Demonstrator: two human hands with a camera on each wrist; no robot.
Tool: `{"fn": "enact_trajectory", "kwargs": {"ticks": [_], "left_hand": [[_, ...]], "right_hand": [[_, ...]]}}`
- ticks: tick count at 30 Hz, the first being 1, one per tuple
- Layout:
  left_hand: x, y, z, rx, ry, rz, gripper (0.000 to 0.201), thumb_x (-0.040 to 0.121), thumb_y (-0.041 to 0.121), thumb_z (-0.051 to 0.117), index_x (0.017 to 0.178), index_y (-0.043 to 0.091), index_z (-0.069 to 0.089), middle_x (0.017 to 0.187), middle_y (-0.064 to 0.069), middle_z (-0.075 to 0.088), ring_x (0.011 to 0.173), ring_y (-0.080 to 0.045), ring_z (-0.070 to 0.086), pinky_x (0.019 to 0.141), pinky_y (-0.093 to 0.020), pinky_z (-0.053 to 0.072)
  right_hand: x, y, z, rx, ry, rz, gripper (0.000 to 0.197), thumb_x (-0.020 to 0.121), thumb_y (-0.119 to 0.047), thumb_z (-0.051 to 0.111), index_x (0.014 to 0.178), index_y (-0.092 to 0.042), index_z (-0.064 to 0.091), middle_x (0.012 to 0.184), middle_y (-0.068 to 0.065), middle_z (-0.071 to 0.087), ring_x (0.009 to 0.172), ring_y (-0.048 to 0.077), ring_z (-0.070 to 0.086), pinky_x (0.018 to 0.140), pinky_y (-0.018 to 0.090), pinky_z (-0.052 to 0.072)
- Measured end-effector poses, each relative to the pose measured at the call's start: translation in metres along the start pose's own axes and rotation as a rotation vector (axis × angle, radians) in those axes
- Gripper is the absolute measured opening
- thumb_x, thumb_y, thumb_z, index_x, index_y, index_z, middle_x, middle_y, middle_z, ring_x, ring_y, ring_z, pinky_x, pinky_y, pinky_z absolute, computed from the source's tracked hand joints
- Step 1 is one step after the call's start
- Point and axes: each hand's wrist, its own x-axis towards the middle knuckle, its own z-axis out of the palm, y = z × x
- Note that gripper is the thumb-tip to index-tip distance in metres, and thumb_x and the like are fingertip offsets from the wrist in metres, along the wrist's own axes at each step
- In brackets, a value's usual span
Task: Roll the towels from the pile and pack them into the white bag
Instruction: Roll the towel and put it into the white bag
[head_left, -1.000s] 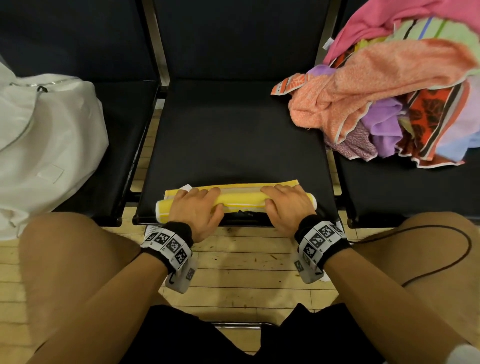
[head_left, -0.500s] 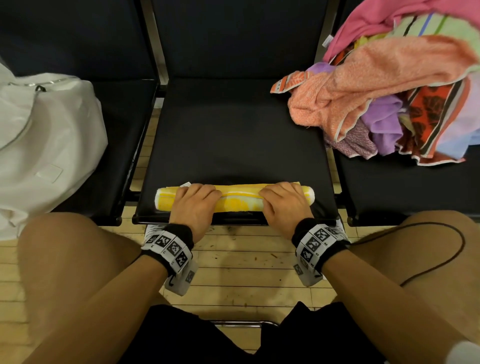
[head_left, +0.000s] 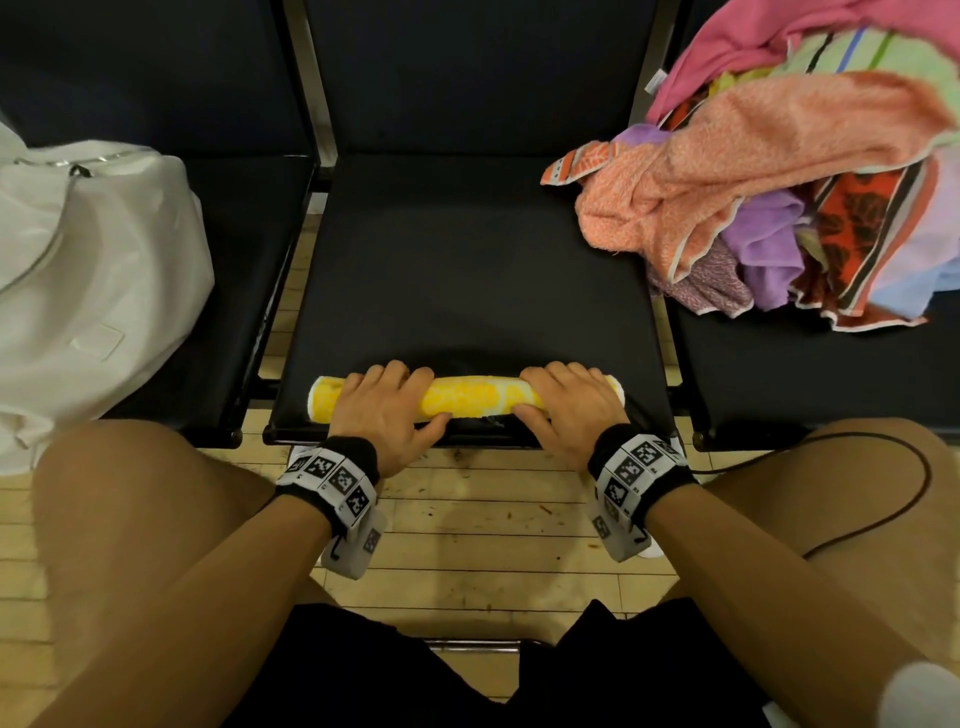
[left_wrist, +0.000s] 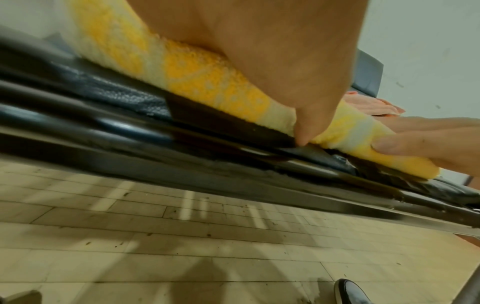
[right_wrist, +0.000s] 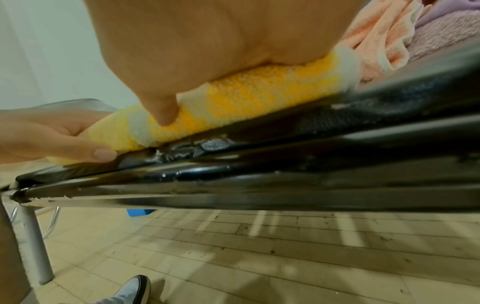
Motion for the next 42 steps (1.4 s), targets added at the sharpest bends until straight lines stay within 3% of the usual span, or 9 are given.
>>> {"fn": "enact_trajectory", "kwargs": {"ticks": [3,6,9,13,19,24,28,38,42], "left_hand": [[0.0,-0.003,0.004,-0.004,-0.074,-0.031,0.074,0.08,0.07,0.052,0.142,0.031,0.038,0.15,-0.004,0.041,0.13,-0.027,0.044,0.108,-0.047,0.034],[0.001,-0.004,0.008,-0.001,-0.119,-0.049,0.083,0.079,0.074,0.054,0.148,0.034,0.03,0.152,0.001,0.041,0.14,-0.025,0.036,0.12,-0.051,0.019],[0.002,-0.008,0.005,-0.015,-0.104,-0.042,0.081,0.077,0.074,0.057,0.143,0.031,0.038,0.134,0.003,0.055,0.124,-0.022,0.05,0.116,-0.047,0.028],[0.0,-0.011,0.001,-0.012,-0.093,-0.051,0.074,0.077,0.075,0.058,0.133,0.028,0.047,0.117,0.003,0.057,0.11,-0.022,0.053,0.101,-0.04,0.039],[-0.002,-0.01,-0.007,0.01,-0.126,-0.058,0.052,0.075,0.068,0.061,0.109,0.029,0.054,0.101,0.005,0.062,0.097,-0.021,0.057,0.091,-0.04,0.04],[-0.007,-0.014,-0.028,-0.012,-0.104,-0.073,0.047,0.075,0.059,0.063,0.109,0.029,0.052,0.102,0.005,0.06,0.099,-0.021,0.055,0.09,-0.04,0.038],[0.0,-0.028,-0.062,0.008,-0.033,-0.105,0.043,0.078,0.055,0.062,0.11,0.027,0.052,0.102,0.003,0.06,0.1,-0.025,0.056,0.09,-0.043,0.038],[0.001,-0.117,-0.152,0.083,0.212,-0.205,0.037,0.068,0.031,0.074,0.1,0.022,0.058,0.087,-0.001,0.06,0.083,-0.03,0.058,0.074,-0.04,0.038],[-0.011,-0.164,-0.175,0.068,0.25,-0.312,0.034,0.076,0.027,0.07,0.107,0.025,0.057,0.097,-0.001,0.063,0.094,-0.03,0.058,0.085,-0.044,0.039]], "right_hand": [[-0.003,0.002,0.007,-0.028,-0.022,0.014,0.059,0.086,-0.064,0.046,0.134,-0.029,0.046,0.136,-0.001,0.053,0.125,0.022,0.048,0.105,0.043,0.036],[-0.004,0.003,0.011,-0.047,-0.06,0.027,0.065,0.086,-0.064,0.05,0.141,-0.029,0.04,0.143,0.001,0.05,0.136,0.024,0.042,0.118,0.048,0.02],[-0.004,0.005,0.01,-0.047,-0.042,0.008,0.063,0.088,-0.06,0.055,0.139,-0.027,0.043,0.13,-0.001,0.057,0.122,0.021,0.052,0.116,0.045,0.024],[-0.008,0.003,0.014,-0.092,0.049,-0.018,0.057,0.084,-0.054,0.062,0.131,-0.023,0.052,0.107,-0.001,0.059,0.097,0.022,0.057,0.097,0.041,0.042],[-0.012,-0.001,0.009,-0.09,0.036,-0.031,0.053,0.079,-0.038,0.07,0.127,-0.024,0.052,0.102,-0.003,0.058,0.092,0.021,0.055,0.088,0.039,0.044],[-0.008,-0.011,-0.016,-0.127,0.017,-0.045,0.054,0.079,-0.025,0.068,0.13,-0.023,0.051,0.103,-0.001,0.057,0.092,0.023,0.054,0.085,0.039,0.042],[0.02,-0.022,-0.049,-0.212,0.139,-0.126,0.058,0.069,-0.013,0.071,0.125,-0.02,0.056,0.096,0.002,0.057,0.085,0.028,0.054,0.077,0.04,0.04],[0.108,-0.103,-0.134,-0.254,0.275,-0.317,0.058,0.068,-0.018,0.076,0.122,-0.018,0.055,0.096,0.004,0.057,0.082,0.027,0.054,0.075,0.04,0.041],[0.145,-0.153,-0.153,-0.268,0.31,-0.389,0.057,0.069,-0.017,0.076,0.122,-0.019,0.056,0.096,0.002,0.057,0.081,0.025,0.053,0.075,0.04,0.042]]}}
